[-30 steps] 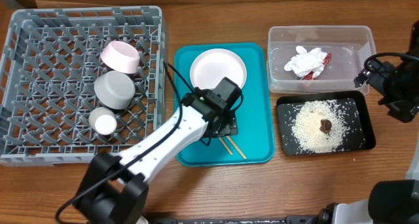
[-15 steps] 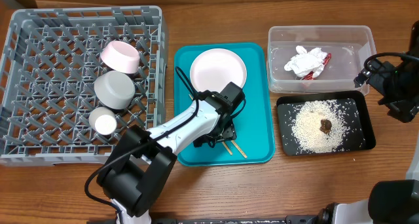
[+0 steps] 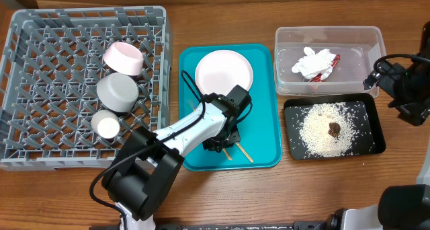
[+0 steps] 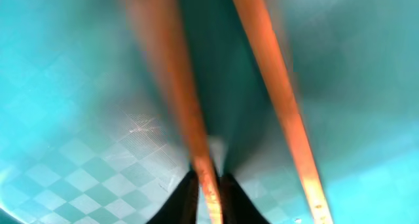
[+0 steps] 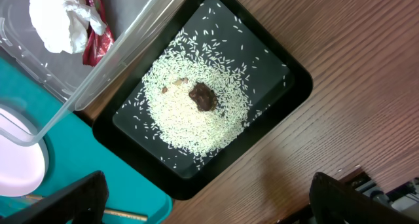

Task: Sort waste into correct bins and load items into the dishwasher
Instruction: 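Close the left gripper on one chopstick and lift it, then carry the chopstick to the rack and drop it in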

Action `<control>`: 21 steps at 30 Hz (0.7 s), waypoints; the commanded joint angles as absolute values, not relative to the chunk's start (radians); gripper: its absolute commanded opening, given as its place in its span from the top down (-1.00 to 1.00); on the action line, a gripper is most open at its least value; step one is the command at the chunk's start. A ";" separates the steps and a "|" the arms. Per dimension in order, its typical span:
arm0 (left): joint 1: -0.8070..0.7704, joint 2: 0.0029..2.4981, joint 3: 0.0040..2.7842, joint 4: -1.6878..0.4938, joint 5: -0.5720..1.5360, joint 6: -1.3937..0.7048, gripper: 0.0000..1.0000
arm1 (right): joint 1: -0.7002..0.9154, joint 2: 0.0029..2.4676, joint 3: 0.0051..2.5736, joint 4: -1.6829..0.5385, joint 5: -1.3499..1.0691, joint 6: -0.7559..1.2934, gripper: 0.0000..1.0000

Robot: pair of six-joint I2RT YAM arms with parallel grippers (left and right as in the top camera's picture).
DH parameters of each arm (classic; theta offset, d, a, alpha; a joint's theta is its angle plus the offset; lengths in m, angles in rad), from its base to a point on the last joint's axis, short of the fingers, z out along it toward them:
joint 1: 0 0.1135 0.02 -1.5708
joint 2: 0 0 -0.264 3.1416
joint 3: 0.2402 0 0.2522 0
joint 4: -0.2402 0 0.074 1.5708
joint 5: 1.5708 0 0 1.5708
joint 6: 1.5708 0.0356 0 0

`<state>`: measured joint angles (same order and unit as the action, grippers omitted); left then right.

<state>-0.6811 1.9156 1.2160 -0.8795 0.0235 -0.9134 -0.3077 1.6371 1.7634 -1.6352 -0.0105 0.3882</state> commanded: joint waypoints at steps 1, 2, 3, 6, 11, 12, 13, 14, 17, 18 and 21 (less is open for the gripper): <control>-0.680 1.924 1.225 -0.881 0.027 -0.914 0.86 | -0.310 1.623 1.785 -1.629 -0.001 0.386 -1.00; -0.680 1.924 1.225 -0.881 0.027 -0.914 0.92 | -0.310 1.623 1.785 -1.629 -0.001 0.386 -1.00; -0.679 1.924 1.226 -0.881 0.027 -0.914 0.92 | -0.310 1.623 1.785 -1.629 -0.001 0.386 -1.00; -0.671 1.922 1.226 -0.881 0.036 -0.913 0.92 | -0.310 1.623 1.785 -1.629 -0.001 0.386 -1.00; -0.626 1.900 1.257 -0.911 0.053 -0.890 0.92 | -0.310 1.623 1.785 -1.630 -0.001 0.386 -1.00; -0.617 1.893 1.269 -0.917 0.053 -0.863 0.92 | -0.310 1.623 1.785 -1.630 -0.001 0.386 -1.00; -0.606 1.883 1.287 -0.930 0.053 -0.823 0.92 | -0.310 1.623 1.785 -1.630 -0.001 0.386 -1.00; -0.597 1.874 1.307 -0.947 0.051 -0.789 0.92 | -0.310 1.623 1.785 -1.630 -0.001 0.386 -1.00; -0.567 1.848 1.393 -1.013 0.048 -0.645 0.92 | -0.310 1.623 1.785 -1.630 -0.001 0.386 -1.00; -0.556 1.839 1.430 -1.042 0.043 -0.597 0.92 | -0.310 1.623 1.785 -1.630 -0.001 0.386 -1.00; -0.525 1.822 1.537 -1.142 -0.022 -0.556 0.92 | -0.310 1.623 1.785 -1.630 -0.001 0.385 -1.00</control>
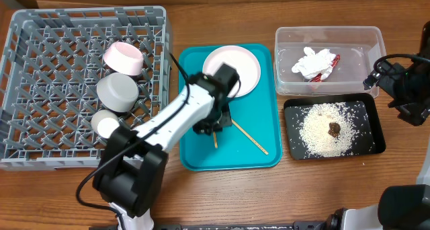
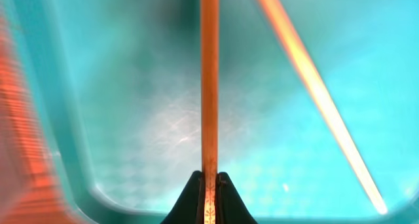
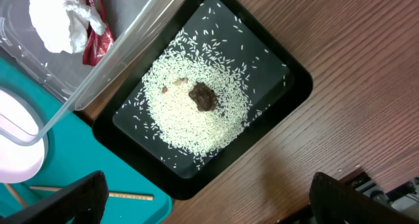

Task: Sort waste into correct bins and load items into the dishwasher
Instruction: 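Carry the chopstick to the rack and drop it in, then grasp the second chopstick on the tray with the left gripper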

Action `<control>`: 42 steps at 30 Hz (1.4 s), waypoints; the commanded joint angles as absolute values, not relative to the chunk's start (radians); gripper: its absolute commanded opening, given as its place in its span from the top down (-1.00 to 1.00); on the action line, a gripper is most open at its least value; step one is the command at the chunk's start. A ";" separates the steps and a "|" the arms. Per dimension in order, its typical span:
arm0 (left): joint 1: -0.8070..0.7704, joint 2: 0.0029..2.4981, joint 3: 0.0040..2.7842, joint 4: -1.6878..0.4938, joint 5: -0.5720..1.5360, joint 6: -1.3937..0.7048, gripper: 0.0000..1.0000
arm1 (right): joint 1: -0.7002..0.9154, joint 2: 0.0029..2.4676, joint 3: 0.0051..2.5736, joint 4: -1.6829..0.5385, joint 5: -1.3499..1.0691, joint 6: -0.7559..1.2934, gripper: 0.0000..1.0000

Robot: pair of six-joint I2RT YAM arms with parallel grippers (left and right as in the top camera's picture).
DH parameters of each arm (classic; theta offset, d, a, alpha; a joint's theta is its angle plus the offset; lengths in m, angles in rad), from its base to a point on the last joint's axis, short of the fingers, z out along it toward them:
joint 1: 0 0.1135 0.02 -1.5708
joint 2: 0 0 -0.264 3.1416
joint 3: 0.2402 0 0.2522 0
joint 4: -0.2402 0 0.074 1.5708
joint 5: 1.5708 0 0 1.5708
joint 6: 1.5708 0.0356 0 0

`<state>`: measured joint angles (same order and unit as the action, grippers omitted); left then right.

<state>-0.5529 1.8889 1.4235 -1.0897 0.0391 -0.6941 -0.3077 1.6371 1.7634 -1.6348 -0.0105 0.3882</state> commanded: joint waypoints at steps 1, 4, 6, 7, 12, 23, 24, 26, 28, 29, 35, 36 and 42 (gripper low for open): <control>-0.510 1.817 1.577 -1.182 -0.059 -0.556 0.92 | -0.310 1.623 1.785 -1.630 -0.001 0.385 -1.00; -0.447 1.811 1.686 -1.288 -0.140 -0.535 0.92 | -0.310 1.623 1.785 -1.629 -0.001 0.385 -1.00; -0.400 1.811 1.722 -1.317 -0.141 -0.501 0.92 | -0.310 1.623 1.785 -1.629 -0.001 0.385 -1.00; -0.374 1.811 1.729 -1.324 -0.138 -0.476 0.92 | -0.310 1.623 1.785 -1.629 -0.001 0.385 -1.00; -0.231 1.811 1.729 -1.356 -0.060 -0.382 0.92 | -0.310 1.623 1.785 -1.629 -0.001 0.385 -1.00; -0.263 1.812 1.699 -1.316 0.172 -0.333 0.21 | -0.310 1.623 1.785 -1.629 -0.001 0.385 -1.00; -0.280 1.812 1.683 -1.301 0.169 -0.353 0.21 | -0.310 1.623 1.785 -1.629 -0.001 0.385 -1.00; -0.312 1.812 1.645 -1.276 0.151 -0.400 0.21 | -0.310 1.623 1.785 -1.630 -0.001 0.385 -1.00; -0.343 1.812 1.589 -1.242 0.141 -0.449 0.21 | -0.310 1.623 1.785 -1.629 -0.001 0.385 -1.00; -0.357 1.812 1.557 -1.223 0.143 -0.477 0.22 | -0.310 1.623 1.785 -1.629 -0.001 0.385 -1.00; -0.409 1.812 1.369 -1.073 0.133 -0.587 0.13 | -0.310 1.623 1.785 -1.629 -0.001 0.385 -1.00; -0.411 1.812 1.342 -1.053 0.119 -0.606 0.13 | -0.310 1.623 1.785 -1.629 -0.001 0.386 -1.00; -0.407 1.812 1.269 -1.012 0.021 -0.633 0.12 | -0.310 1.623 1.785 -1.630 -0.001 0.385 -1.00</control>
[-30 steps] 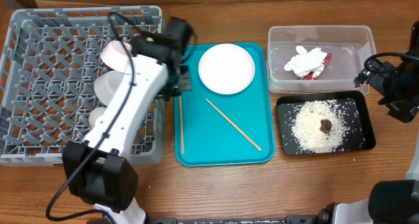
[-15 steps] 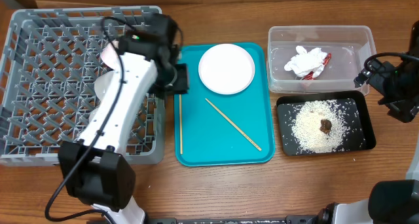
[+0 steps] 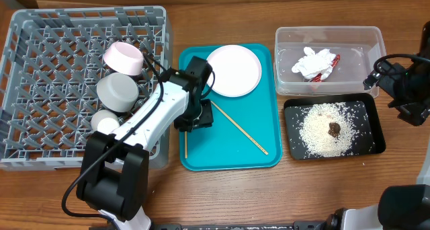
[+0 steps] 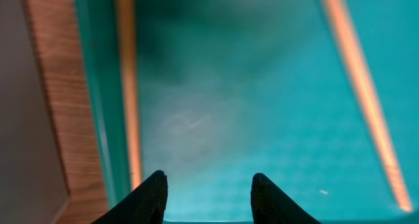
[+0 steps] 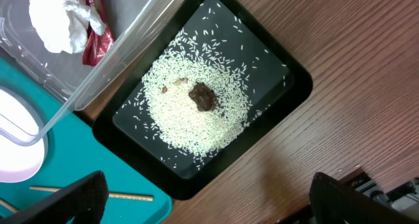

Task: Sort waste into correct bins and load items into the dishwasher
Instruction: 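Grasp the second chopstick on the tray with the left gripper, then place the second chopstick upright in the rack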

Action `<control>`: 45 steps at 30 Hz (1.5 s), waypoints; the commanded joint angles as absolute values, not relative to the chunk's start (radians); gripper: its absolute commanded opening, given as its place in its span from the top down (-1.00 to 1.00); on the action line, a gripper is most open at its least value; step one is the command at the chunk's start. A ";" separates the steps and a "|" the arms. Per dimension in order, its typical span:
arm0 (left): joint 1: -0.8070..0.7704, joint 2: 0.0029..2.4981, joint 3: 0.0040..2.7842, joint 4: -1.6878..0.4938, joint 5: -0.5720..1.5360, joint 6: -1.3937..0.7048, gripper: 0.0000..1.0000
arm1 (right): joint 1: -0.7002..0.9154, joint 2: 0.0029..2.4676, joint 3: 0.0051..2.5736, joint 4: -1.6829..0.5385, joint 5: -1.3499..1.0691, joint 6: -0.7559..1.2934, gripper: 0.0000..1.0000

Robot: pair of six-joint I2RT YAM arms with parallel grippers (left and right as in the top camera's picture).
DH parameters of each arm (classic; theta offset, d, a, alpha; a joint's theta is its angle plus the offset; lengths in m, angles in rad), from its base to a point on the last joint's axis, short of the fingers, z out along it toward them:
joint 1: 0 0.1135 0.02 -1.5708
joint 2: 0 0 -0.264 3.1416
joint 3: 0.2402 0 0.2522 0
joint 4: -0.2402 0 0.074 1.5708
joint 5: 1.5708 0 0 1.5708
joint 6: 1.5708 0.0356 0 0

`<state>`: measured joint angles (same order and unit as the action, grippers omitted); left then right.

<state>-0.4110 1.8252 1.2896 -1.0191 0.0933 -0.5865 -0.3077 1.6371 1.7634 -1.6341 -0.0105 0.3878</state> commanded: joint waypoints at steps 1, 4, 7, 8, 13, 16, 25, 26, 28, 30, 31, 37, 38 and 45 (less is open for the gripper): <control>-0.407 1.812 1.266 -1.013 0.006 -0.632 0.12 | -0.310 1.623 1.785 -1.630 -0.001 0.385 -1.00; -0.407 1.812 1.257 -1.007 -0.011 -0.633 0.08 | -0.310 1.623 1.785 -1.630 -0.001 0.385 -1.00; -0.407 1.812 1.237 -0.991 -0.017 -0.633 0.06 | -0.310 1.623 1.785 -1.630 -0.001 0.386 -1.00; -0.407 1.812 1.229 -0.986 -0.021 -0.633 0.06 | -0.310 1.623 1.785 -1.630 -0.001 0.385 -1.00; -0.406 1.812 1.184 -0.947 -0.035 -0.647 -0.06 | -0.310 1.623 1.785 -1.630 -0.001 0.385 -1.00; -0.406 1.812 1.164 -0.918 -0.034 -0.646 -0.11 | -0.310 1.623 1.785 -1.630 -0.001 0.386 -1.00; -0.406 1.812 1.118 -0.828 -0.036 -0.582 -0.03 | -0.310 1.623 1.785 -1.633 -0.001 0.386 -1.00; -0.406 1.812 1.113 -0.822 -0.038 -0.582 -0.02 | -0.310 1.623 1.785 -1.633 -0.001 0.386 -1.00; -0.406 1.812 1.103 -0.812 -0.045 -0.582 0.00 | -0.310 1.623 1.785 -1.633 -0.001 0.386 -1.00; -0.406 1.812 1.095 -0.808 -0.061 -0.582 0.00 | -0.310 1.623 1.785 -1.633 -0.001 0.386 -1.00; -0.406 1.812 1.089 -0.804 -0.071 -0.582 0.01 | -0.310 1.623 1.785 -1.633 -0.001 0.386 -1.00; -0.406 1.812 1.068 -0.774 -0.078 -0.575 0.19 | -0.310 1.623 1.785 -1.633 -0.001 0.386 -1.00; -0.406 1.812 1.068 -0.767 -0.078 -0.574 0.24 | -0.310 1.623 1.785 -1.633 -0.001 0.386 -1.00; -0.406 1.812 1.068 -0.746 -0.078 -0.572 0.66 | -0.310 1.623 1.785 -1.633 -0.001 0.386 -1.00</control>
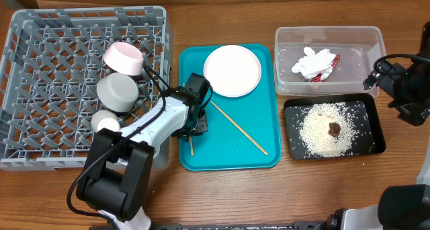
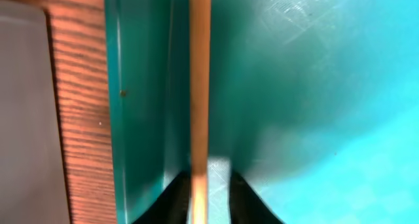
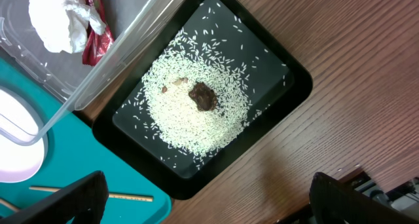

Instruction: Sort waste into correct bins and load items into the dishwasher

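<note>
A wooden chopstick point(image 2: 198, 86) lies along the left inner edge of the teal tray point(image 2: 314, 86). My left gripper point(image 2: 207, 176) is low over it and open. Its fingers stand narrowly on either side, with a gap showing on the right. From overhead only the chopstick's near end point(image 1: 190, 148) pokes out below the left gripper point(image 1: 195, 126). A second chopstick point(image 1: 238, 129) lies diagonally across the tray. A white plate point(image 1: 232, 70) sits at the tray's far end. My right gripper point(image 3: 206, 204) hangs open over the table, holding nothing.
The grey dish rack point(image 1: 40, 142) on the left holds a pink bowl point(image 1: 123, 58), a grey bowl point(image 1: 116, 92) and a white cup point(image 1: 106, 126). A clear bin point(image 1: 289, 38) holds crumpled wrappers. A black tray point(image 1: 373, 126) holds rice and a brown scrap.
My left gripper's jaws were wide apart with the chopstick lying to their left. Now they have narrowed and straddle it. The gripper sits slightly nearer the tray's front. My right arm has not moved.
My left gripper was shut on one chopstick near the tray's front middle, beside the other. Then it held it nearer the tray's centre, and the plate sat slightly further right. Then the chopstick lay at the tray's left edge, the jaws open. Now they bracket it.
</note>
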Action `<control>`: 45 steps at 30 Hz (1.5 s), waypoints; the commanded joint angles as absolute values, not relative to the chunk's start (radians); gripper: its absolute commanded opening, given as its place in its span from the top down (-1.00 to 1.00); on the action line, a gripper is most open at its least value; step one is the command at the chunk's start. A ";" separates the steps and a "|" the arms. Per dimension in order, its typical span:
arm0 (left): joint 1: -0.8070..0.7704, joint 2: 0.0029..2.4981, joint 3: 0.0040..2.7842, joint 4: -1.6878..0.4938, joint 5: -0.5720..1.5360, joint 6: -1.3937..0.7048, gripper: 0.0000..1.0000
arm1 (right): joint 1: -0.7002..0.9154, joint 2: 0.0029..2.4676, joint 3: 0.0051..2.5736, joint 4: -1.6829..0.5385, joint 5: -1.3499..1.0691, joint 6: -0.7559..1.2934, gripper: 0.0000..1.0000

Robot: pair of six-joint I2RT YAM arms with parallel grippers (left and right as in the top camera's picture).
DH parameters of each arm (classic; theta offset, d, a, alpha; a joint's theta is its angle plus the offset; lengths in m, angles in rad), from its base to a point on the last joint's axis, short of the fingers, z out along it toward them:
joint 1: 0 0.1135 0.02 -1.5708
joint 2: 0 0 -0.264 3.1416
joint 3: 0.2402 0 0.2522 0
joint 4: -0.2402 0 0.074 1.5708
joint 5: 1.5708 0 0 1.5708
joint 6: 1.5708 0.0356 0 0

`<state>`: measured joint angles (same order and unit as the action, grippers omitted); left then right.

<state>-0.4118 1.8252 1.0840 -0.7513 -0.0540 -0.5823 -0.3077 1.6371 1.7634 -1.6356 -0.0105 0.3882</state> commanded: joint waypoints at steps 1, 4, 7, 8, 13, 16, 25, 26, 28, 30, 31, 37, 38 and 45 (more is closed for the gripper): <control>-0.406 1.812 1.068 -0.743 -0.079 -0.572 0.74 | -0.310 1.623 1.785 -1.633 -0.001 0.386 -1.00; -0.406 1.812 1.068 -0.731 -0.078 -0.572 0.88 | -0.310 1.623 1.785 -1.633 -0.001 0.386 -1.00; -0.406 1.812 1.073 -0.724 -0.078 -0.571 0.92 | -0.310 1.623 1.785 -1.633 -0.001 0.386 -1.00; -0.406 1.812 1.080 -0.725 -0.078 -0.562 0.92 | -0.310 1.623 1.785 -1.633 -0.001 0.386 -1.00; -0.406 1.811 1.165 -0.773 -0.078 -0.503 0.92 | -0.310 1.623 1.785 -1.633 -0.001 0.386 -1.00; -0.406 1.811 1.258 -0.849 -0.078 -0.500 0.92 | -0.310 1.623 1.785 -1.633 -0.001 0.385 -1.00; -0.362 1.792 1.579 -1.144 -0.135 -0.471 0.92 | -0.310 1.623 1.785 -1.633 -0.001 0.385 -1.00; -0.349 1.790 1.601 -1.170 -0.140 -0.471 0.92 | -0.310 1.623 1.785 -1.633 -0.001 0.385 -1.00; -0.315 1.784 1.637 -1.224 -0.146 -0.468 0.92 | -0.310 1.623 1.785 -1.633 -0.001 0.385 -1.00; -0.269 1.775 1.654 -1.266 -0.145 -0.453 0.92 | -0.310 1.623 1.785 -1.633 -0.001 0.385 -1.00; -0.245 1.767 1.655 -1.280 -0.144 -0.442 0.92 | -0.310 1.623 1.785 -1.633 -0.001 0.385 -1.00; -0.134 1.725 1.655 -1.301 -0.130 -0.282 0.92 | -0.310 1.623 1.785 -1.632 -0.001 0.385 -1.00; -0.124 1.725 1.655 -1.303 -0.130 -0.245 0.92 | -0.310 1.623 1.785 -1.631 -0.001 0.385 -1.00; -0.099 1.748 1.592 -1.270 -0.134 -0.055 0.92 | -0.310 1.623 1.785 -1.632 -0.001 0.385 -1.00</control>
